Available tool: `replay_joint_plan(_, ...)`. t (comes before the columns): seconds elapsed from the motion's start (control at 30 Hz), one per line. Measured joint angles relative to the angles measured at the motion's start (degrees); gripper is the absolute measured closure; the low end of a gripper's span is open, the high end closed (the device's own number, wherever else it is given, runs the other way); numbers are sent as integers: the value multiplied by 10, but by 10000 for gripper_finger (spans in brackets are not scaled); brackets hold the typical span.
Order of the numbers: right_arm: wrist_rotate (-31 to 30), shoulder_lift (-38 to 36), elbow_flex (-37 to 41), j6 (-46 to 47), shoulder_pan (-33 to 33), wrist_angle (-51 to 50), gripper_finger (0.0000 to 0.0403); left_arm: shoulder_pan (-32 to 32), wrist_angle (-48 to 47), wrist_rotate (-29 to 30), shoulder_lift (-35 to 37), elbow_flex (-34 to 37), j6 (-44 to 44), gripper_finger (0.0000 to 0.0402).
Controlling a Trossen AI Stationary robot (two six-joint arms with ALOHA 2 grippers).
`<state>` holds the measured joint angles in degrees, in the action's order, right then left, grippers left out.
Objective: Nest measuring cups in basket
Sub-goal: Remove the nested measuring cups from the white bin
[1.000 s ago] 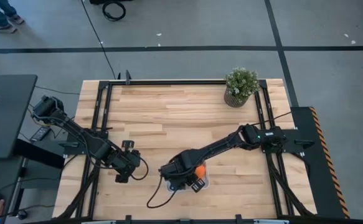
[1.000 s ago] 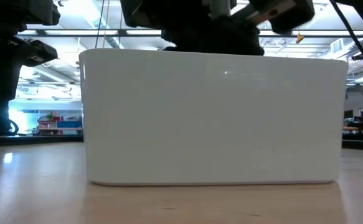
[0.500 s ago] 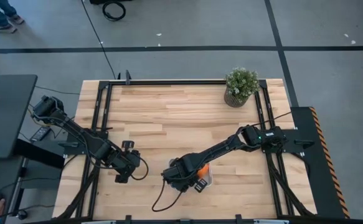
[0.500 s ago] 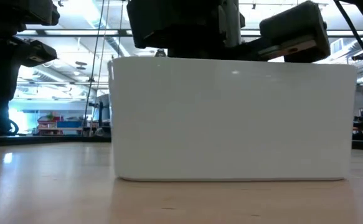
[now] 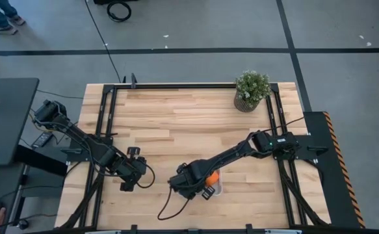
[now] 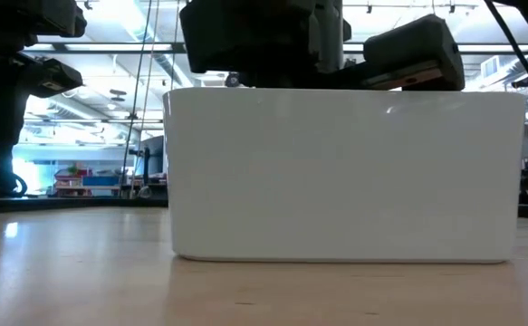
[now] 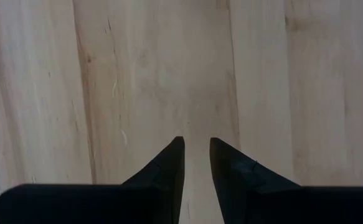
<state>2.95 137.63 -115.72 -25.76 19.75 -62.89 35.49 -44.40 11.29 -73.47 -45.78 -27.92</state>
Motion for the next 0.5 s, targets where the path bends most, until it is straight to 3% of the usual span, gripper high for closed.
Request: replay_joint_plan(0.5, -130, 5, -40, 13, 10, -33, 326, 0, -7, 0, 0, 0, 1, 317)
